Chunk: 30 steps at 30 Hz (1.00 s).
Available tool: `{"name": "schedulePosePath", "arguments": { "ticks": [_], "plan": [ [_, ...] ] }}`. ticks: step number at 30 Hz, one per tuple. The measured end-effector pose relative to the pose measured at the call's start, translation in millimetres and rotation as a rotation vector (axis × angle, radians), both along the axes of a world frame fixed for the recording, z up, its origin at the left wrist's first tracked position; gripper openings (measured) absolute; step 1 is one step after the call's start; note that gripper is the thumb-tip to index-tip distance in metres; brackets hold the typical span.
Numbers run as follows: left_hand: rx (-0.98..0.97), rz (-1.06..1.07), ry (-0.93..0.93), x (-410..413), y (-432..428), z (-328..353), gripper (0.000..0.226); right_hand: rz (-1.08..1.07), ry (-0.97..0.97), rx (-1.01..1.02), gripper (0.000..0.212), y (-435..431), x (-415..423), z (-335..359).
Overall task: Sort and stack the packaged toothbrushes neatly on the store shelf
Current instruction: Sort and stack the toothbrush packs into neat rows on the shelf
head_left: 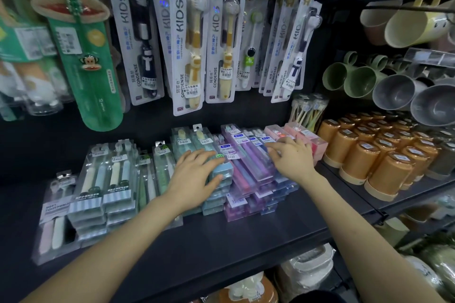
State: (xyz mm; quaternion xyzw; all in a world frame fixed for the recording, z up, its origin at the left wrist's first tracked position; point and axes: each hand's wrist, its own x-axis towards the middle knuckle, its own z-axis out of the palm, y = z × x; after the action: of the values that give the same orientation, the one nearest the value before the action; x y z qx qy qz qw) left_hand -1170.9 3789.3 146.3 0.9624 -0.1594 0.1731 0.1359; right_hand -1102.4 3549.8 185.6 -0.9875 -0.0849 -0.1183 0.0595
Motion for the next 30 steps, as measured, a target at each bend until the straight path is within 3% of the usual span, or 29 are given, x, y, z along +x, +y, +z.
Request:
{"name": "schedulePosePath", "arguments": {
  "ticks": [3, 7, 11, 15, 20, 24, 30],
  "plan": [
    [-0.031, -0.009, 0.003, -4, 3, 5, 0.048, 0.004, -0.118, 0.165, 0.032, 8, -22, 13],
    [-0.131, -0.005, -0.083, -32, 20, 14, 0.042, 0.164, -0.163, 0.384, 0.026, 40, -60, 28],
    [-0.119, 0.066, -0.211, -82, 65, 8, 0.031, 0.373, -0.092, 0.524, 0.020, 101, -102, 26],
    [-0.145, 0.270, -0.215, -141, 138, -11, 0.029, 0.610, 0.012, 0.590, 0.017, 177, -144, 12],
    [-0.058, 0.729, -0.142, -204, 231, -35, 0.022, 0.823, 0.226, 0.616, 0.021, 275, -188, -26],
    [0.050, 0.836, -0.017, -223, 271, -39, 0.034, 0.815, 0.375, 0.542, 0.032, 341, -199, -59],
    [0.169, 0.878, -0.445, -237, 303, -26, 0.021, 0.627, 0.704, 0.874, 0.038, 417, -195, -77]
  ]
}}
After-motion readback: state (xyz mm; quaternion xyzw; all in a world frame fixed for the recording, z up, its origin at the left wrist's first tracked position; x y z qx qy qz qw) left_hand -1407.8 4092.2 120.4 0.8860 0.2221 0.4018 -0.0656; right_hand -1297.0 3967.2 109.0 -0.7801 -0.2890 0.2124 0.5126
